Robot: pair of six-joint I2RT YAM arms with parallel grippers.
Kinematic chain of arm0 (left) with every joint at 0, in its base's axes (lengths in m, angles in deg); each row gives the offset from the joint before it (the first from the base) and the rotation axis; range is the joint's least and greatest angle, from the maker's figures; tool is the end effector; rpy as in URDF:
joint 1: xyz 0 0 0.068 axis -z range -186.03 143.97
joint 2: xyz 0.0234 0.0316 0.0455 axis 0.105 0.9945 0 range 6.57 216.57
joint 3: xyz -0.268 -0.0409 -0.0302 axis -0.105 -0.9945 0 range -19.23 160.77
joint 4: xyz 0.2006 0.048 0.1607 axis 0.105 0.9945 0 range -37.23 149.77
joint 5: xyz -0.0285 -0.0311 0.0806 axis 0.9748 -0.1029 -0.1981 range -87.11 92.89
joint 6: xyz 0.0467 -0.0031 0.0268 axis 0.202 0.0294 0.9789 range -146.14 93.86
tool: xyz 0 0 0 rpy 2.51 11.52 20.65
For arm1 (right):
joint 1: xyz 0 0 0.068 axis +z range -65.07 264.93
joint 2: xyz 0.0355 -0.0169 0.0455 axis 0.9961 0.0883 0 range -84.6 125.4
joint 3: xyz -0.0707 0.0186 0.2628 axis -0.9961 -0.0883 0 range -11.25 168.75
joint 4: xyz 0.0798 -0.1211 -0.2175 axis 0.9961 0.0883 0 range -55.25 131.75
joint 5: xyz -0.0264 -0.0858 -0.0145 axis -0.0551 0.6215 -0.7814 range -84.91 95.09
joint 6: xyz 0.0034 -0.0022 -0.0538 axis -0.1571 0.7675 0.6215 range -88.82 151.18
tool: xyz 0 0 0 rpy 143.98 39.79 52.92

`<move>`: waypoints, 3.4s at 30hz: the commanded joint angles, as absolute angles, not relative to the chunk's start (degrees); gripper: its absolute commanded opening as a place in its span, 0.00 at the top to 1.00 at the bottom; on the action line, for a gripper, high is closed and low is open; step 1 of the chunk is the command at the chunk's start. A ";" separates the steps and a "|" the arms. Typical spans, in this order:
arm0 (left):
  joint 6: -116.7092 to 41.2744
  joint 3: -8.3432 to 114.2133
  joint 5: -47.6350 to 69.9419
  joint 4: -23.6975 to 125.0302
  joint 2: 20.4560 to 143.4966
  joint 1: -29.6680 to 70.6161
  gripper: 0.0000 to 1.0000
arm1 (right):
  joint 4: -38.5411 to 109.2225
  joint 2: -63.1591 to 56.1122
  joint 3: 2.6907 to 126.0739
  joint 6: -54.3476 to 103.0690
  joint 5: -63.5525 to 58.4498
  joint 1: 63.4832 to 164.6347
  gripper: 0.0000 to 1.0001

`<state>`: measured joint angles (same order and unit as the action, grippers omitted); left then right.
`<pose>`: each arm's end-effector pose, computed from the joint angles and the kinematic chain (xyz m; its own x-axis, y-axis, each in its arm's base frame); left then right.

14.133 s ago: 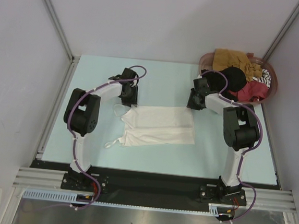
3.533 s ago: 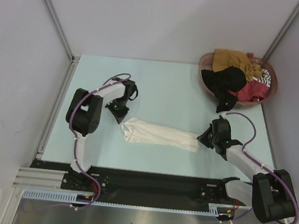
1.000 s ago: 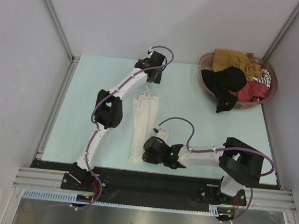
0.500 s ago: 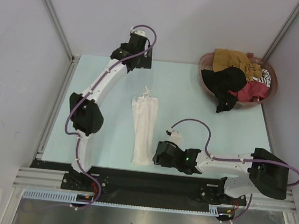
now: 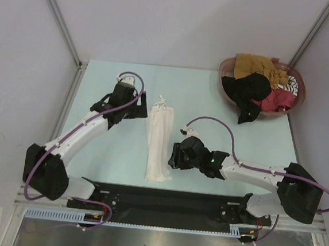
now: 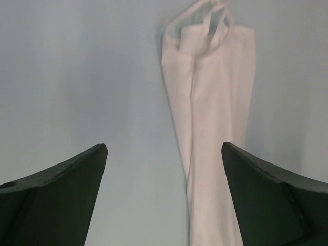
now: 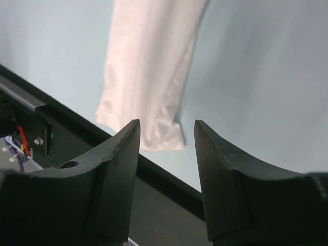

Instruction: Fold and stack the tank tops

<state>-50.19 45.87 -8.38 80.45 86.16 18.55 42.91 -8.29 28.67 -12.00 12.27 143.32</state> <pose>0.2805 -0.1207 0.2968 -0.6701 -0.1331 -0.7303 0.0034 0.9832 -0.1824 0.1444 0.2262 0.1962 -0.8144 -0.0280 -0.5797 -0.3305 0.8434 0.4236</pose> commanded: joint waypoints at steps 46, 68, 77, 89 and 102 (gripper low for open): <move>-66.13 46.69 3.86 60.51 113.36 10.85 0.66 | 30.52 41.43 71.36 -6.88 -14.07 111.48 0.79; -60.77 59.70 -0.19 68.07 118.55 10.67 0.89 | 41.43 46.62 86.14 -1.61 -17.24 106.20 0.61; -57.43 39.58 -0.89 57.44 97.12 13.05 0.50 | 35.28 31.44 69.10 0.76 -13.90 106.11 0.26; -47.41 32.81 -22.07 47.87 85.06 10.86 0.12 | 8.48 26.23 51.68 -3.02 -0.28 109.10 0.00; -46.09 29.28 1.30 25.28 93.75 -2.60 0.12 | -4.62 32.20 51.76 -4.41 0.17 110.07 0.00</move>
